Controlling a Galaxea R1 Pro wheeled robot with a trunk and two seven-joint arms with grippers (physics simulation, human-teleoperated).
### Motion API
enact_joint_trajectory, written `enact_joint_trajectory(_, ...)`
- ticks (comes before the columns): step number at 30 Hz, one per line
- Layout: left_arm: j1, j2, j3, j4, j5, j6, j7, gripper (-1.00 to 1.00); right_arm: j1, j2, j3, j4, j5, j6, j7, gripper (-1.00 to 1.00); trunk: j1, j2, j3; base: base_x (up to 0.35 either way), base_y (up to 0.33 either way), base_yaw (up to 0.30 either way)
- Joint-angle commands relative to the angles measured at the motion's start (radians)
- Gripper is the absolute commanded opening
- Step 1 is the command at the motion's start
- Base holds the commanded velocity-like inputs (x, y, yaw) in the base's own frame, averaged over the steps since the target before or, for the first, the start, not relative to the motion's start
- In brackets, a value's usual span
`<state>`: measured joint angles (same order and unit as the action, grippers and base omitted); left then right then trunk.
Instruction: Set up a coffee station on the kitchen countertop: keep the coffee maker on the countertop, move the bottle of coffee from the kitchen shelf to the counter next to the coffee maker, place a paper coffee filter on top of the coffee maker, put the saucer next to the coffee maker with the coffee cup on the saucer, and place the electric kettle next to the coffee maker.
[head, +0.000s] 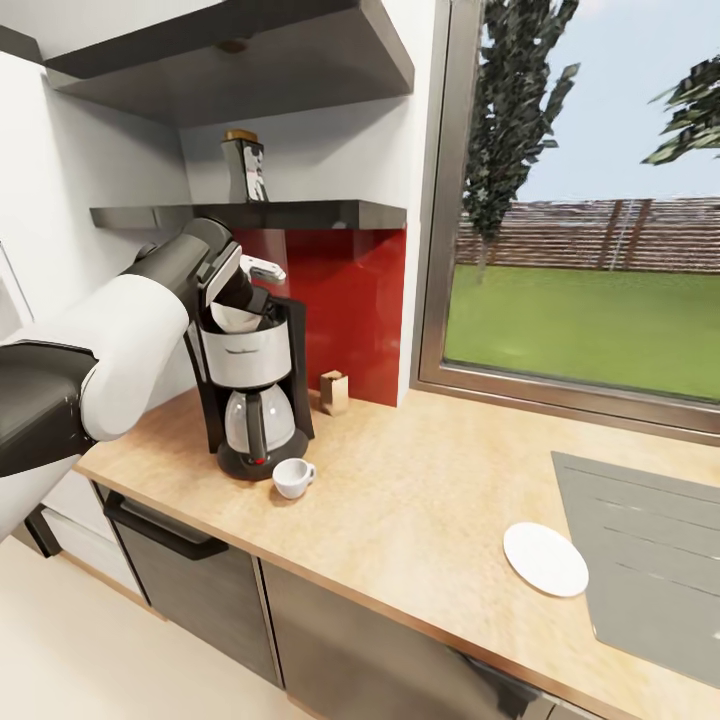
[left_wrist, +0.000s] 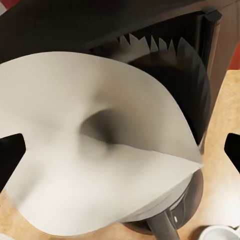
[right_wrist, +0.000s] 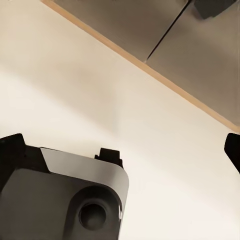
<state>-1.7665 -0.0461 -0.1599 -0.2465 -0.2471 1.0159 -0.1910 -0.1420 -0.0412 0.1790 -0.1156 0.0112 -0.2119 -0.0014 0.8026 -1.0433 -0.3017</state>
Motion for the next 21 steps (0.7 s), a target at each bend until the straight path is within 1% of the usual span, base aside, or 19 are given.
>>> enact_joint_trajectory(1, -0.001, 0.0, -0.003, -0.001, -0.011, 0.003, -0.01, 1.0, -0.001, 0.0, 0.004, 0.001, 0.001, -0.003, 0.0, 1.0, 0.0, -0.001, 0.0, 0.0, 0.0, 0.0)
enact_joint_trajectory(21, -0.001, 0.0, -0.003, -0.008, -0.011, 0.001, -0.01, 1.0, -0.001, 0.0, 0.003, 0.001, 0.001, -0.003, 0.0, 1.0, 0.0, -0.001, 0.031, 0.0, 0.0, 0.0)
